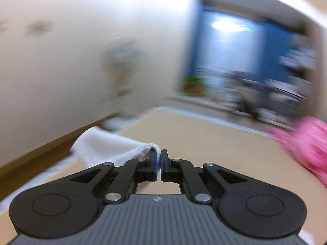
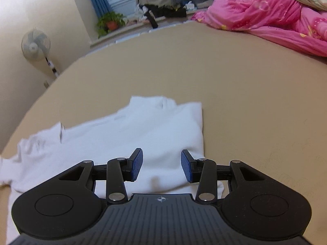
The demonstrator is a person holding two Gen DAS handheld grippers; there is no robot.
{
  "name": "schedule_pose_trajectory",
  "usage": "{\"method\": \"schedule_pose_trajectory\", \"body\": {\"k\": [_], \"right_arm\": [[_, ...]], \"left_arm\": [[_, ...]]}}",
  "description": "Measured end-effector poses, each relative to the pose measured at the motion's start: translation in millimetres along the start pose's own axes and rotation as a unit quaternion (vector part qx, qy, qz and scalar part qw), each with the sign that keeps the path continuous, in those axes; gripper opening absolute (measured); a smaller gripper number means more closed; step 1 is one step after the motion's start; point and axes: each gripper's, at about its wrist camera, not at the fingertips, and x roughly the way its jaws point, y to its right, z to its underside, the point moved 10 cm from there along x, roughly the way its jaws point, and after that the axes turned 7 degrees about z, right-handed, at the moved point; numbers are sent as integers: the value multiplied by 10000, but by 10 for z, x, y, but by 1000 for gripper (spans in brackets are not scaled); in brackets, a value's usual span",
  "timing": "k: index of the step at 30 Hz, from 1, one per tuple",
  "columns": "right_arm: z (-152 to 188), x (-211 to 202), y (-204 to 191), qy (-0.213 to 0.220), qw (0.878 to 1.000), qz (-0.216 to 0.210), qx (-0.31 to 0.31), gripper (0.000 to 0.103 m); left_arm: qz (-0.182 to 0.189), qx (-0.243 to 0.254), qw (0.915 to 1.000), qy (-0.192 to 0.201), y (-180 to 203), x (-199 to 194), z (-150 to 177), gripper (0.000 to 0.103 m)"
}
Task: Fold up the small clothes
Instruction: 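Release the sleeve with the left gripper and lift both tools away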
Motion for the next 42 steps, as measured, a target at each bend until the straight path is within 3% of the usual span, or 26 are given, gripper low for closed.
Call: {"method": "schedule_pose_trajectory", "body": {"k": [1,2,3,4,5,7,9,11,12,17,19,21,23,27,28,29,30,32,35,37,38,40,41,42], "right_arm": [[-18,-15,8,43,10000,-24,38,43],[-35,-24,28,88,9999,-28,97,43],[-46,-25,45,110,9998,-14,158,43],[-56,-21,78,125,9996,-9,241,43],[-65,-13,116,133,9993,-1,341,43],[-69,10,189,119,9985,31,529,43],[-72,35,264,75,9973,50,729,43],[-82,56,294,29,9959,-49,901,44],[-90,67,288,9,9955,-110,936,44],[-126,174,215,-23,9940,-353,1038,44],[-169,237,162,19,9942,-440,985,44],[-205,339,110,48,9947,-459,914,44],[-171,523,90,-214,9949,-308,936,44],[-93,830,81,-557,9889,-84,1375,41],[-117,851,73,-496,9892,19,1380,33],[-144,857,43,-448,9902,26,1326,10],[-183,835,8,-375,9905,-54,1320,3],[-352,616,-58,55,9924,-129,1220,2],[-599,-56,-94,955,9892,-321,1067,2],[-565,-319,23,1213,9867,-150,1075,3],[-486,-288,98,1138,9893,65,906,4],[-191,67,315,236,9965,473,645,9],[-35,217,465,-272,9938,610,894,14],[47,271,581,-476,9889,724,1208,14]], "left_arm": [[391,287,9988,-54,552,-48,100,5],[806,539,9951,-212,1076,-115,276,16],[1308,789,9872,-449,1536,-155,536,33],[1872,1143,9723,-806,1986,-252,873,36],[2147,1440,9601,-1064,2237,-352,1143,35],[2424,1979,9388,-1441,2441,-622,1649,35],[2475,2142,9304,-1648,2237,-734,1931,35],[2083,2217,9368,-1729,1804,-740,2018,35],[1767,2159,9439,-1768,1478,-679,1991,35],[513,1341,9704,-1941,198,-211,1768,35],[324,762,9740,-2108,-120,-42,1776,35],[203,217,9700,-2414,-313,92,1794,35],[231,-163,9667,-2543,-369,111,1787,35],[335,-107,9665,-2544,-446,259,1777,36],[377,-136,9665,-2534,-464,289,1745,36],[448,-202,9669,-2502,-483,336,1713,38],[496,-249,9679,-2453,-510,365,1672,39],[558,-335,9692,-2376,-499,449,1661,41],[687,-659,9682,-2315,-500,595,1635,41],[781,-841,9665,-2294,-475,600,1604,41],[844,-874,9657,-2294,-461,619,1585,42],[915,-869,9660,-2258,-416,667,1566,45],[948,-870,9657,-2257,-399,689,1566,45],[972,-887,9650,-2269,-390,714,1571,45]]}}
